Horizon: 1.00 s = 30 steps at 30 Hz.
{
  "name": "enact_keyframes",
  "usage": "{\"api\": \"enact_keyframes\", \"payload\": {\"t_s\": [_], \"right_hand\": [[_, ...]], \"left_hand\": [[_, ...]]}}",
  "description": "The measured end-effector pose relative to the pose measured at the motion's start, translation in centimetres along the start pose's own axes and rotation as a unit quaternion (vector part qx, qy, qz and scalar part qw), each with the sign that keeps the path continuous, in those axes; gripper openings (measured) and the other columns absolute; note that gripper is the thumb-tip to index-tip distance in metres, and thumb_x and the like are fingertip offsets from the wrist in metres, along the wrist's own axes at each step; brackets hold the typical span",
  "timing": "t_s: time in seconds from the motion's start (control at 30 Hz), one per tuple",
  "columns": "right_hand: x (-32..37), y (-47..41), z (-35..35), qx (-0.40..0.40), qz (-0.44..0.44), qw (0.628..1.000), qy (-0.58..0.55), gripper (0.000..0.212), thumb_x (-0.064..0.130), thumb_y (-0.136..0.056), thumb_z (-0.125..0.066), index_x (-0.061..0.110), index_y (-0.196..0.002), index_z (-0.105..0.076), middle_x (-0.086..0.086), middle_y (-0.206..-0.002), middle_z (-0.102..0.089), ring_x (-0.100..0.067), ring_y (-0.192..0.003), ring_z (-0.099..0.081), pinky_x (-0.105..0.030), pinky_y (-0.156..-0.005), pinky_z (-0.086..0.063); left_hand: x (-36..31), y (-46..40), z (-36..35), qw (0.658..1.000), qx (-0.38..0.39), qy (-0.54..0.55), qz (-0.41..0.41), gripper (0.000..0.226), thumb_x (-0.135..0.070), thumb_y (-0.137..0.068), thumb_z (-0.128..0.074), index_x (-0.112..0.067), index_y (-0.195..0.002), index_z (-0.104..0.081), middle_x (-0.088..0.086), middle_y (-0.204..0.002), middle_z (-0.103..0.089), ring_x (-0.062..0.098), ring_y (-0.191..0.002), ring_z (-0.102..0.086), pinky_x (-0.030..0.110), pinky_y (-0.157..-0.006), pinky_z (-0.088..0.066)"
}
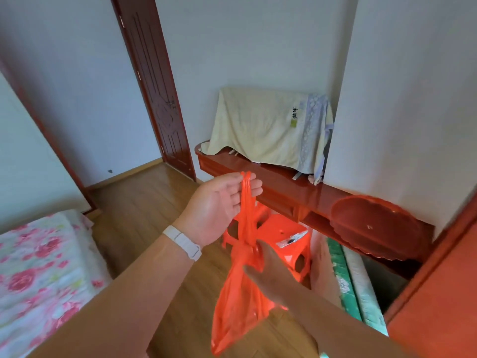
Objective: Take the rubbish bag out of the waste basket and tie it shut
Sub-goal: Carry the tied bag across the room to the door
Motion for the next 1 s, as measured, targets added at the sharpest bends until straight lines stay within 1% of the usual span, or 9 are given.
{"api": "enact_keyframes", "payload": {"t_s": [0.1,0.23,0.37,0.47,0.53,0.63,0.73,0.87,1.0], "right_hand": [[-0.4,-5.3,0.4,0.021,0.054,0.998,0.001,0.077,0.037,-0.085,-0.066,0.017,-0.15,-0.029,0.002,-0.147,-0.042,-0.009,-0.133,-0.038,-0.019,-0.106,-0.026],[-0.4,-11.6,0.9,0.061,0.147,0.986,0.042,0.085,0.05,-0.083,-0.061,0.021,-0.154,-0.024,0.001,-0.157,-0.031,-0.014,-0.145,-0.027,-0.03,-0.12,-0.022],[-0.2,-17.5,1.5,0.077,0.222,0.968,0.084,0.09,0.06,-0.082,-0.054,0.018,-0.155,-0.022,-0.003,-0.159,-0.028,-0.015,-0.148,-0.023,-0.033,-0.121,-0.02],[0.7,-20.7,1.5,0.103,0.26,0.952,0.123,0.087,0.055,-0.088,-0.058,0.015,-0.155,-0.019,-0.004,-0.161,-0.025,-0.015,-0.149,-0.02,-0.023,-0.12,-0.013],[1.4,-23.1,1.2,0.113,0.282,0.941,0.146,0.086,0.052,-0.089,-0.058,0.014,-0.156,-0.018,-0.006,-0.161,-0.025,-0.016,-0.149,-0.02,-0.018,-0.118,-0.011],[3.2,-26.9,0.5,0.111,0.314,0.924,0.187,0.085,0.052,-0.091,-0.056,0.016,-0.156,-0.016,-0.003,-0.162,-0.024,-0.018,-0.148,-0.022,-0.024,-0.118,-0.016],[5.2,-30.9,-1.5,0.119,0.318,0.914,0.222,0.085,0.055,-0.092,-0.052,0.019,-0.157,-0.011,-0.001,-0.163,-0.019,-0.019,-0.149,-0.021,-0.032,-0.119,-0.024],[7.7,-36.4,-5.2,0.121,0.303,0.917,0.229,0.084,0.054,-0.093,-0.052,0.02,-0.157,-0.01,0.001,-0.164,-0.017,-0.017,-0.149,-0.018,-0.032,-0.117,-0.026],[10.7,-42.1,-9.3,0.112,0.278,0.925,0.233,0.079,0.052,-0.094,-0.05,0.021,-0.157,-0.012,0.001,-0.163,-0.021,-0.017,-0.148,-0.022,-0.033,-0.118,-0.028]], "left_hand": [[-1.2,-3.9,1.2,0.999,-0.026,-0.007,-0.017,0.041,-0.023,-0.088,-0.052,-0.001,-0.121,-0.06,0.016,-0.118,-0.068,0.028,-0.114,-0.062,0.041,-0.101,-0.043],[-3.1,-8.5,2.7,0.997,-0.07,-0.009,-0.04,0.041,-0.023,-0.082,-0.054,0.0,-0.114,-0.064,0.014,-0.11,-0.071,0.027,-0.108,-0.065,0.041,-0.097,-0.045],[-5.0,-12.1,4.8,0.991,-0.113,-0.011,-0.069,0.044,-0.023,-0.076,-0.055,0.001,-0.11,-0.066,0.014,-0.103,-0.072,0.028,-0.103,-0.065,0.042,-0.098,-0.045],[-6.4,-14.4,6.6,0.989,-0.129,-0.016,-0.075,0.042,-0.023,-0.076,-0.054,0.001,-0.108,-0.066,0.015,-0.102,-0.072,0.028,-0.1,-0.066,0.043,-0.097,-0.045],[-7.5,-16.0,8.0,0.987,-0.139,-0.018,-0.078,0.045,-0.026,-0.07,-0.059,-0.001,-0.106,-0.068,0.014,-0.101,-0.072,0.027,-0.098,-0.067,0.044,-0.096,-0.046],[-9.1,-18.2,10.8,0.987,-0.139,-0.014,-0.082,0.047,-0.027,-0.068,-0.062,-0.002,-0.107,-0.068,0.013,-0.102,-0.072,0.026,-0.098,-0.067,0.043,-0.096,-0.046],[-10.4,-20.5,14.6,0.987,-0.134,-0.008,-0.085,0.048,-0.028,-0.068,-0.063,-0.002,-0.109,-0.067,0.014,-0.104,-0.071,0.026,-0.101,-0.065,0.044,-0.098,-0.045],[-12.4,-23.8,20.8,0.987,-0.13,0.005,-0.089,0.046,-0.025,-0.073,-0.059,0.0,-0.112,-0.065,0.015,-0.106,-0.07,0.028,-0.102,-0.065,0.045,-0.102,-0.043],[-14.7,-26.8,27.4,0.99,-0.115,0.01,-0.082,0.046,-0.023,-0.078,-0.055,0.003,-0.116,-0.062,0.016,-0.107,-0.069,0.029,-0.105,-0.063,0.047,-0.105,-0.041]]}}
Point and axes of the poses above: each hand's wrist, its own y-axis away from the middle knuckle, its own z-axis out of the back of the hand, x = y × z, the point moved 2 cm from there along -y, towards the middle knuckle
